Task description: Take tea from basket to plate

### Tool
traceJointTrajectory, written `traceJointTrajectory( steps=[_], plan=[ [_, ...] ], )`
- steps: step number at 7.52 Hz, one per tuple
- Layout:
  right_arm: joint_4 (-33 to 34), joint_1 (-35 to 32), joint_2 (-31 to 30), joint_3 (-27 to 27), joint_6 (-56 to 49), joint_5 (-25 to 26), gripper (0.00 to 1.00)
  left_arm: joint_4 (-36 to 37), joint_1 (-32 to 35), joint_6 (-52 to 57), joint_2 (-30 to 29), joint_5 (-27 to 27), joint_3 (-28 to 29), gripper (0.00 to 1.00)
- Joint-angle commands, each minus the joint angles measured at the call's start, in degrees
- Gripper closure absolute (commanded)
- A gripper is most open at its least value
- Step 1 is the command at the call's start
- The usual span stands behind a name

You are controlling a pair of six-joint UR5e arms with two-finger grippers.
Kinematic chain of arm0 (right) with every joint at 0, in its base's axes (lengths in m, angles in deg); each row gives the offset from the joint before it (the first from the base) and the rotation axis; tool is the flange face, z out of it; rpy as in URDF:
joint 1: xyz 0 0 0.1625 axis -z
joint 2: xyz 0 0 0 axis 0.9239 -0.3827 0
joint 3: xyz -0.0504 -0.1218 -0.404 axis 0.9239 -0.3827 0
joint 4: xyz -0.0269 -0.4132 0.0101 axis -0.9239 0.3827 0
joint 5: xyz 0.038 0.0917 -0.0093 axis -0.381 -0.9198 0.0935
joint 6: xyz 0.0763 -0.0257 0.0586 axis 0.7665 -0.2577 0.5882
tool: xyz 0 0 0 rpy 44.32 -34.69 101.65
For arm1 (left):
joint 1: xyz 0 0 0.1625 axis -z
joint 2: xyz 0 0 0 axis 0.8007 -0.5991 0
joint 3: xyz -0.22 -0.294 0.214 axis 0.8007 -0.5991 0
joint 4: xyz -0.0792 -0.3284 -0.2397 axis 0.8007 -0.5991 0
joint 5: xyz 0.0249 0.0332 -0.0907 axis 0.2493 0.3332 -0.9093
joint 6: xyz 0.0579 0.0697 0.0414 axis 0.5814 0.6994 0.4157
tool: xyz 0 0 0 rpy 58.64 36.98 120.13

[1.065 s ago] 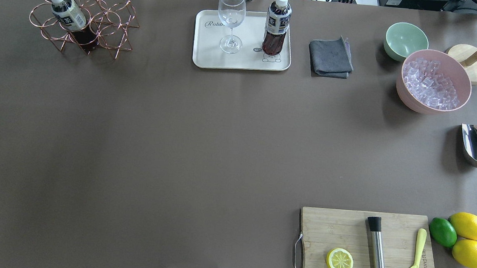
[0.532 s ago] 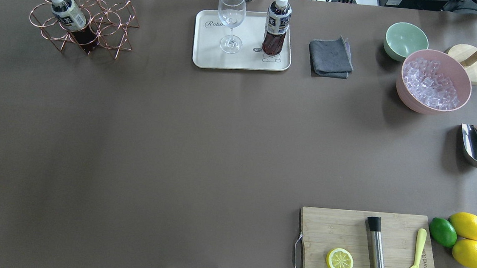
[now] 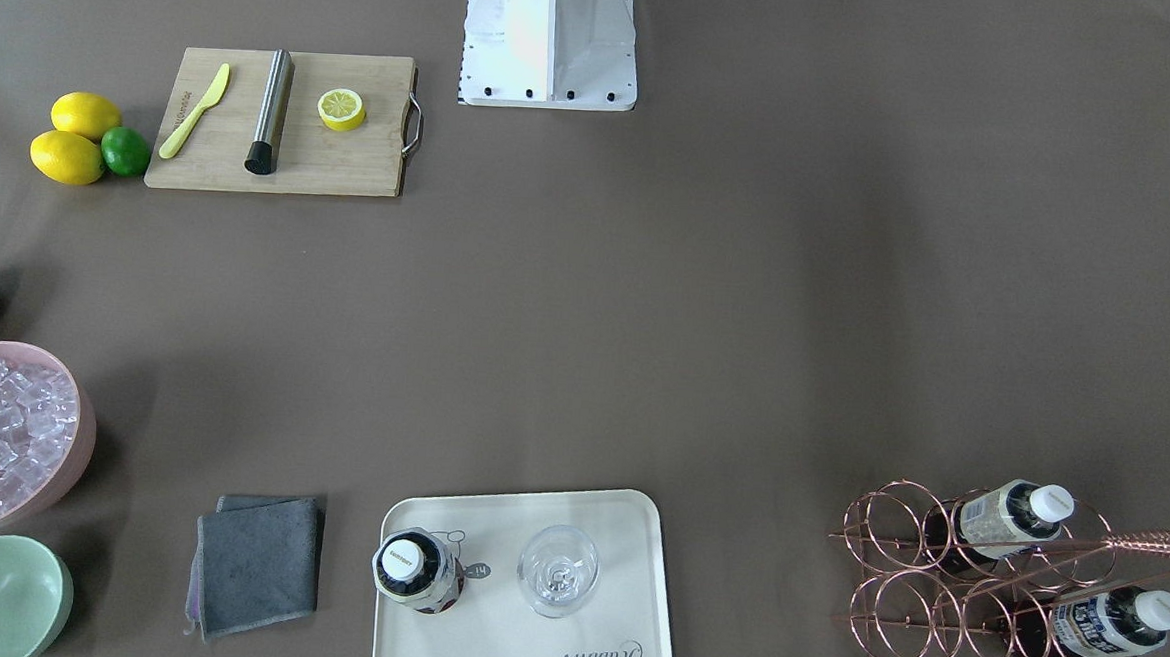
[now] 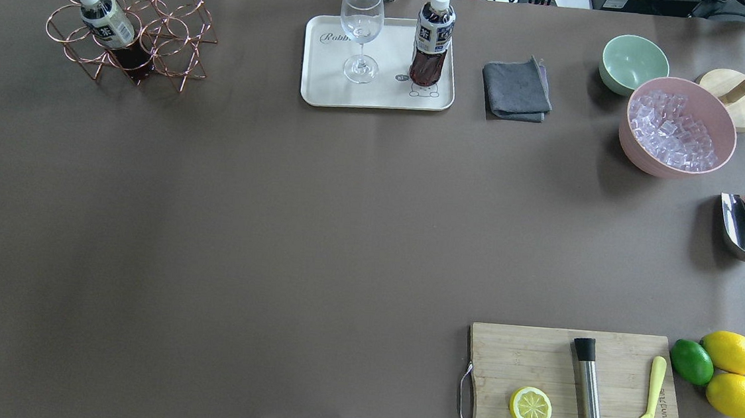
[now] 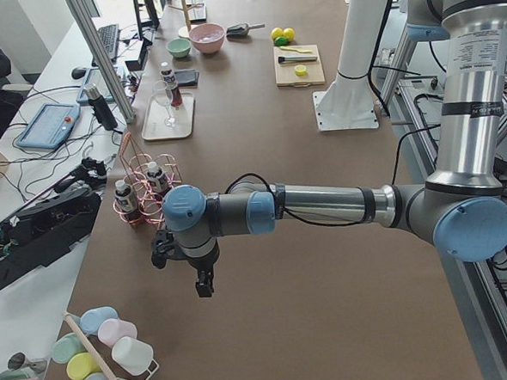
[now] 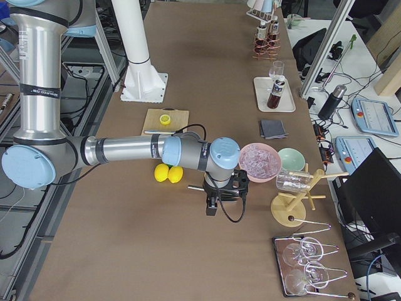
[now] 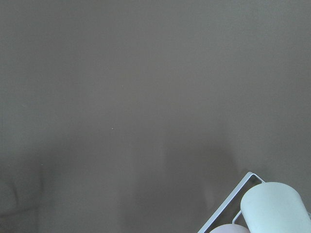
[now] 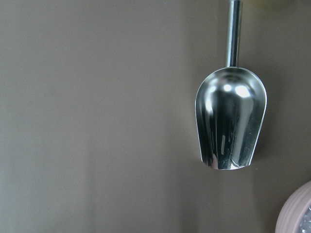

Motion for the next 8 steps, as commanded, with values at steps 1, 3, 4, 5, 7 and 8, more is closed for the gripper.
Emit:
traceJointTrajectory(
  steps=[1, 3, 4, 5, 7, 8],
  plan=[
    [0.0, 0.0, 0.0, -0.1, 0.0, 0.1, 0.0, 0.0, -0.2, 0.0, -0.1, 0.0, 0.2, 0.02],
    [0.0, 0.0, 0.1, -0.1, 0.1, 0.2, 0.0, 0.0, -0.2, 0.0, -0.1, 0.0, 0.2, 0.02],
    [0.0, 0.0, 0.7, 0.0, 0.2, 0.2, 0.0, 0.0, -0.3, 0.0, -0.1, 0.0, 0.2, 0.02],
    [0.0, 0.0, 0.7, 0.0, -0.1, 0.7, 0.0, 0.0, -0.3, 0.0, -0.1, 0.0, 0.2, 0.02],
    [-0.1, 0.0, 0.8, 0.4, -0.4, 1.7, 0.0, 0.0, -0.3, 0.0, -0.1, 0.0, 0.2, 0.02],
    [-1.3, -0.2, 0.8, 0.4, 0.1, 1.8, 0.0, 0.0, -0.3, 0.0, -0.1, 0.0, 0.2, 0.02]
  ],
)
